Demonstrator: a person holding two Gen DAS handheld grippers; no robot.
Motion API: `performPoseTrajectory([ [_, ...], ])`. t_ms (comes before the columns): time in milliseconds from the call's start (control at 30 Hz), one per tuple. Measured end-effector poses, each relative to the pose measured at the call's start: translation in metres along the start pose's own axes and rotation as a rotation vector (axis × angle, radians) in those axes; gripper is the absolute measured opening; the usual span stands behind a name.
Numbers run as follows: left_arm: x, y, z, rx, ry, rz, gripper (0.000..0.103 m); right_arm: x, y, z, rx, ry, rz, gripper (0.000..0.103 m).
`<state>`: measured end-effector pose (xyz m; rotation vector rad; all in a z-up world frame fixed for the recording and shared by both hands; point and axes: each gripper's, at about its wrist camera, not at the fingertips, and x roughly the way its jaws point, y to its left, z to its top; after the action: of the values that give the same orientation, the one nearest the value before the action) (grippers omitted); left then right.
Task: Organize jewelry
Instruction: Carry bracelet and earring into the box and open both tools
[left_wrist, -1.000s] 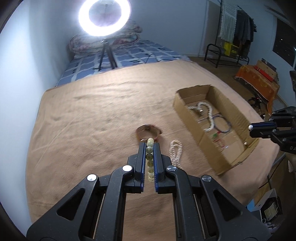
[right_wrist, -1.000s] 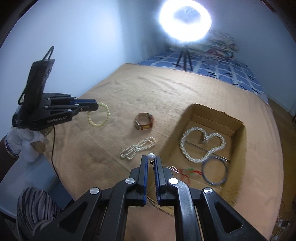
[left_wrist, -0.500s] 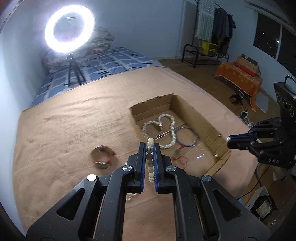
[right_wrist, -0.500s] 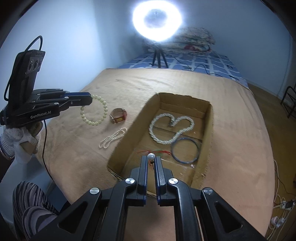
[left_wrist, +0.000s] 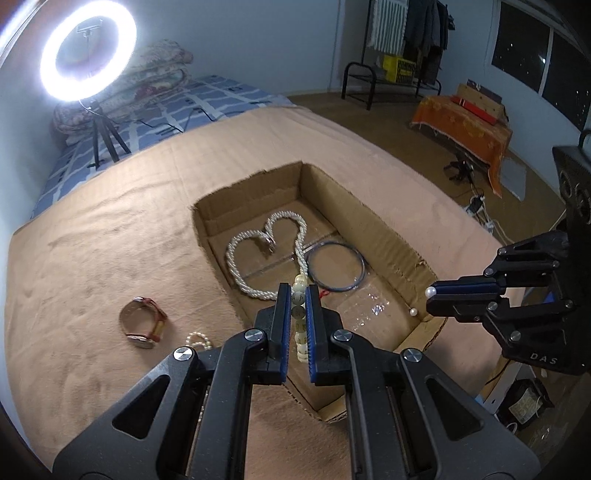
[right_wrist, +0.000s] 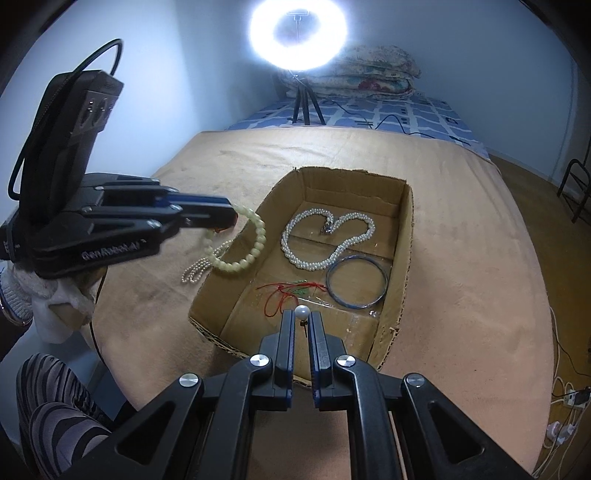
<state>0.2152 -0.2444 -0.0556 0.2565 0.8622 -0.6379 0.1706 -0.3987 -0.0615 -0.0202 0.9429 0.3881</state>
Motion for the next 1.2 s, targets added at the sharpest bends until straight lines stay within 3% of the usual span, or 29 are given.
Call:
performPoseTrajectory([
  [567,0.039,-0.009,-0.006,0.021,0.070,0.015,0.005,0.028,-0.005,0.001,0.006,0.062,-0.013,0.005],
  [1200,0.050,-0.005,-0.006,0.012,0.091,0.023,0.005,0.040,-0.010,0.000,0.024,0.100,-0.017,0.005],
])
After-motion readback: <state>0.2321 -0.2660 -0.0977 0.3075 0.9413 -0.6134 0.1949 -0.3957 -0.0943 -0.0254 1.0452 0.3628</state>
